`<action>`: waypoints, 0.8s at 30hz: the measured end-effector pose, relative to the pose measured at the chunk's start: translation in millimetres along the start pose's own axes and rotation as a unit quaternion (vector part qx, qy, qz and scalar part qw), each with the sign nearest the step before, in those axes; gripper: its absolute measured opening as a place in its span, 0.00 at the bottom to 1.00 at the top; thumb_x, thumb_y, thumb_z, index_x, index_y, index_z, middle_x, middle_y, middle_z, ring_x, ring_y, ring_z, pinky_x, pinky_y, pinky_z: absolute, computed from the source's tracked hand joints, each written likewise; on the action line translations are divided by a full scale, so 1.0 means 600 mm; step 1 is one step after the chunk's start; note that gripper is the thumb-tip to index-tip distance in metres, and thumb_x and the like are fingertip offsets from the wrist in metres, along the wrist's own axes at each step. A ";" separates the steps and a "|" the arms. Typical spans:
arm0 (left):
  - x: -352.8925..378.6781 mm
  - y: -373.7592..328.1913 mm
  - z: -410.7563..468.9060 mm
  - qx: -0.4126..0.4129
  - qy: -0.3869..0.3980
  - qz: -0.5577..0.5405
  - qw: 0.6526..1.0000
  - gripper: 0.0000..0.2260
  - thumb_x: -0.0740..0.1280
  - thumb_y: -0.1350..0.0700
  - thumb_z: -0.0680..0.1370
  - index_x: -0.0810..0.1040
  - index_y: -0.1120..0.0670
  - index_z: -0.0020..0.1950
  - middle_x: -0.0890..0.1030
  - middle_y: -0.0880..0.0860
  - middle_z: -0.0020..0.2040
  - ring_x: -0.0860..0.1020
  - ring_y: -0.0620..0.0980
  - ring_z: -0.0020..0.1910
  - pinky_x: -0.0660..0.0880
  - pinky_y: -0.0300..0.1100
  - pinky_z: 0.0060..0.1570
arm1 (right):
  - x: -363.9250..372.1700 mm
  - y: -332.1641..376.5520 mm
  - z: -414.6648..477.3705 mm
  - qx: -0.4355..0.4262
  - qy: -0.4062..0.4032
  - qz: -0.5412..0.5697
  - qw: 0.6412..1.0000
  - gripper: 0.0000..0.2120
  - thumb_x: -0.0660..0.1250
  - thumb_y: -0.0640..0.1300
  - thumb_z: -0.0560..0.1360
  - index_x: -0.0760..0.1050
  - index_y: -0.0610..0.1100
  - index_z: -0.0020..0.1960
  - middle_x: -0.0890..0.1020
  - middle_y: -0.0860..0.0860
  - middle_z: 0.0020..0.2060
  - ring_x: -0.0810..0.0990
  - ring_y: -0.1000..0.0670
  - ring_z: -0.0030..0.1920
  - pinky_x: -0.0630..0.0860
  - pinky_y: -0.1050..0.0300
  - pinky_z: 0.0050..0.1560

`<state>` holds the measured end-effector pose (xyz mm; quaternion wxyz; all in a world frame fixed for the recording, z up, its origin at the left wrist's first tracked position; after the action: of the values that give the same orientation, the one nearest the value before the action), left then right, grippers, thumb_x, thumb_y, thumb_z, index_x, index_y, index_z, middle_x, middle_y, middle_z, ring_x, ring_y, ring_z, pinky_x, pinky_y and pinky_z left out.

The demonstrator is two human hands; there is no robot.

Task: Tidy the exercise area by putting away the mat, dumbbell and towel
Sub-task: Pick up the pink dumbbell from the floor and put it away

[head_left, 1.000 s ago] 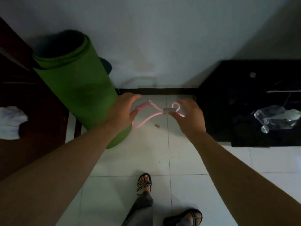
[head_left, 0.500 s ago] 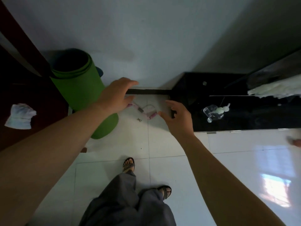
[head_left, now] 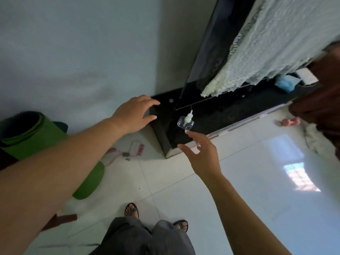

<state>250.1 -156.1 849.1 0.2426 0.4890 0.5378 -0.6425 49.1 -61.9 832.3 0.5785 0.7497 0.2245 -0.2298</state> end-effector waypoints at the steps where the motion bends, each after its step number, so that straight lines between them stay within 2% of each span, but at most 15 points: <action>1: 0.001 -0.032 0.012 0.015 0.003 0.010 1.000 0.21 0.65 0.49 0.77 0.69 0.48 0.69 0.70 0.53 0.67 0.69 0.54 0.65 0.69 0.53 0.63 | -0.031 -0.016 -0.008 0.005 -0.012 0.001 1.000 0.23 0.71 0.55 0.71 0.72 0.54 0.64 0.71 0.62 0.56 0.70 0.58 0.55 0.74 0.56 0.60; 5: 0.004 -0.166 0.061 0.081 0.032 0.081 0.993 0.22 0.65 0.48 0.77 0.67 0.46 0.70 0.69 0.50 0.69 0.69 0.52 0.66 0.69 0.49 0.62 | -0.164 -0.072 -0.034 0.000 -0.072 0.004 0.997 0.21 0.70 0.55 0.70 0.73 0.55 0.62 0.74 0.59 0.59 0.73 0.56 0.58 0.74 0.52 0.62; 8: -0.007 -0.269 0.102 0.125 0.024 0.107 0.986 0.22 0.64 0.47 0.77 0.66 0.44 0.70 0.68 0.48 0.70 0.69 0.51 0.66 0.70 0.48 0.62 | -0.271 -0.105 -0.056 -0.007 -0.123 0.004 0.992 0.22 0.70 0.55 0.70 0.73 0.55 0.63 0.75 0.58 0.59 0.74 0.56 0.57 0.74 0.54 0.60; 11: -0.004 -0.373 0.139 0.161 -0.005 0.084 0.983 0.21 0.65 0.48 0.76 0.68 0.45 0.69 0.69 0.48 0.68 0.71 0.52 0.64 0.71 0.49 0.60 | -0.369 -0.132 -0.079 -0.011 -0.169 -0.002 0.986 0.23 0.70 0.55 0.70 0.72 0.54 0.63 0.75 0.58 0.59 0.73 0.57 0.55 0.75 0.61 0.55; 15: 0.040 -0.503 0.179 0.199 0.005 0.049 0.979 0.21 0.65 0.47 0.76 0.67 0.45 0.69 0.69 0.48 0.68 0.69 0.50 0.66 0.70 0.52 0.62 | -0.466 -0.176 -0.102 0.001 -0.211 -0.009 0.978 0.23 0.70 0.55 0.70 0.71 0.54 0.63 0.74 0.59 0.57 0.72 0.57 0.55 0.75 0.55 0.59; 19: 0.094 -0.577 0.232 0.193 0.015 0.011 0.981 0.21 0.65 0.48 0.77 0.68 0.47 0.69 0.69 0.49 0.68 0.69 0.51 0.66 0.70 0.51 0.63 | -0.532 -0.221 -0.098 0.018 -0.230 -0.010 0.973 0.24 0.70 0.55 0.70 0.71 0.52 0.64 0.74 0.58 0.59 0.71 0.59 0.55 0.73 0.55 0.61; 24: 0.163 -0.644 0.315 0.189 0.057 0.019 0.980 0.21 0.64 0.48 0.78 0.67 0.46 0.70 0.67 0.49 0.69 0.68 0.51 0.67 0.69 0.49 0.64 | -0.601 -0.270 -0.045 0.032 -0.241 -0.011 0.970 0.25 0.69 0.56 0.71 0.70 0.51 0.65 0.74 0.56 0.62 0.72 0.56 0.59 0.72 0.54 0.63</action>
<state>-182.3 -193.0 926.6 0.1270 0.5721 0.4101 -0.6989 -332.1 -23.8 932.3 0.5886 0.6876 0.0794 -0.4176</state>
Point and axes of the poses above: each hand's wrist, its own z-axis towards the middle knuckle, its own x-axis out of the palm, y = z × x, the point moved 8 cm from there along z, towards the middle knuckle
